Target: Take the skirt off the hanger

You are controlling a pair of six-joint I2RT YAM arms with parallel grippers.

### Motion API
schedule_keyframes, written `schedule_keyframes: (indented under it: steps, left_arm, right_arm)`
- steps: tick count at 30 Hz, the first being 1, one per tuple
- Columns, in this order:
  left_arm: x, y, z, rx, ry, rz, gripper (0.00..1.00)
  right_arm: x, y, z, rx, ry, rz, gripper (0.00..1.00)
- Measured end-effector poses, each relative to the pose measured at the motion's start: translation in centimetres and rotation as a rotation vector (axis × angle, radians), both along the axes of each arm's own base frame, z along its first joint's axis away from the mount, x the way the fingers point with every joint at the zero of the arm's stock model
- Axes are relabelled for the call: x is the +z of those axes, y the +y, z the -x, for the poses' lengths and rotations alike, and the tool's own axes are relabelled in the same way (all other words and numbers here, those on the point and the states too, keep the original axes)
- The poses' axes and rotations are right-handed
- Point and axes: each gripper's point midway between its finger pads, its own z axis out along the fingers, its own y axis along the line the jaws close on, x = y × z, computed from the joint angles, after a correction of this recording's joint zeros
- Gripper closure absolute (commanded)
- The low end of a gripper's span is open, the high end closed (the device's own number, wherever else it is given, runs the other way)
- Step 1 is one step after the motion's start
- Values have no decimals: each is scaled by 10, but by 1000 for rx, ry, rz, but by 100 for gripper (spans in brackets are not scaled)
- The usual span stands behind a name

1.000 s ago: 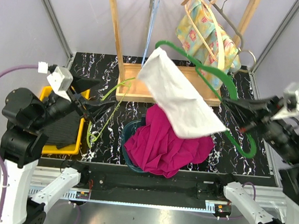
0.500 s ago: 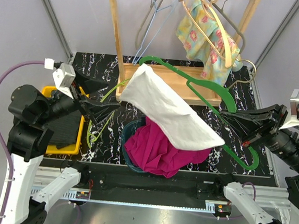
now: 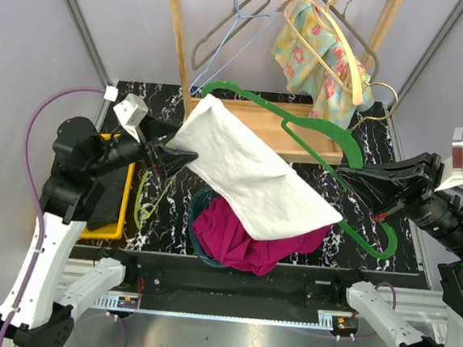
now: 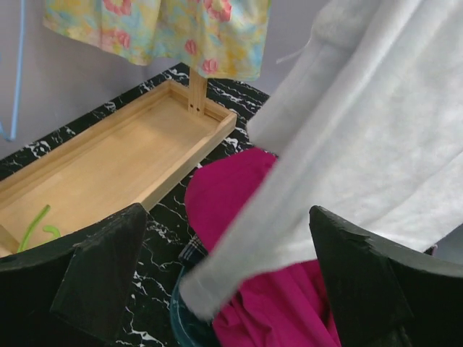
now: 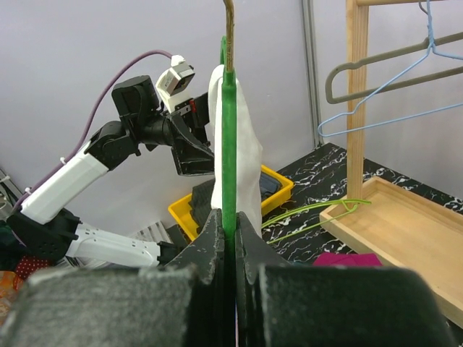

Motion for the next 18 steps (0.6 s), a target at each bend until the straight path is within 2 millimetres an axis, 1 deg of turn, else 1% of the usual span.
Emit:
schedule_keyframes:
  steps: [4,8,9,11,12,13,14,15,18]
  left_arm:
    - [10,-2,3,-16,-30,20,1]
    - [14,-3,5,-30,-37,32,2]
    - [15,-4,6,-37,-35,36,13]
    - [17,-7,9,-62,-23,50,32]
    - [17,-9,11,-79,-13,59,59]
    - [19,-11,14,-98,-7,68,74]
    - [21,-14,16,-122,9,85,85]
    - [24,-16,19,-145,13,99,100]
    - [30,-22,26,-208,30,130,100]
  right_arm:
    - [2,1,2,13,-5,-4,100]
    - [2,1,3,16,-5,-6,100]
    - [2,1,3,16,-4,-6,100]
    - [0,2,1,17,2,-6,100]
    - [0,2,0,17,2,-7,100]
    - [0,3,0,18,2,-9,100]
    - [-1,3,-2,18,4,-12,100]
    - [-1,4,-3,18,5,-15,100]
    - [-4,5,-7,16,14,-21,100]
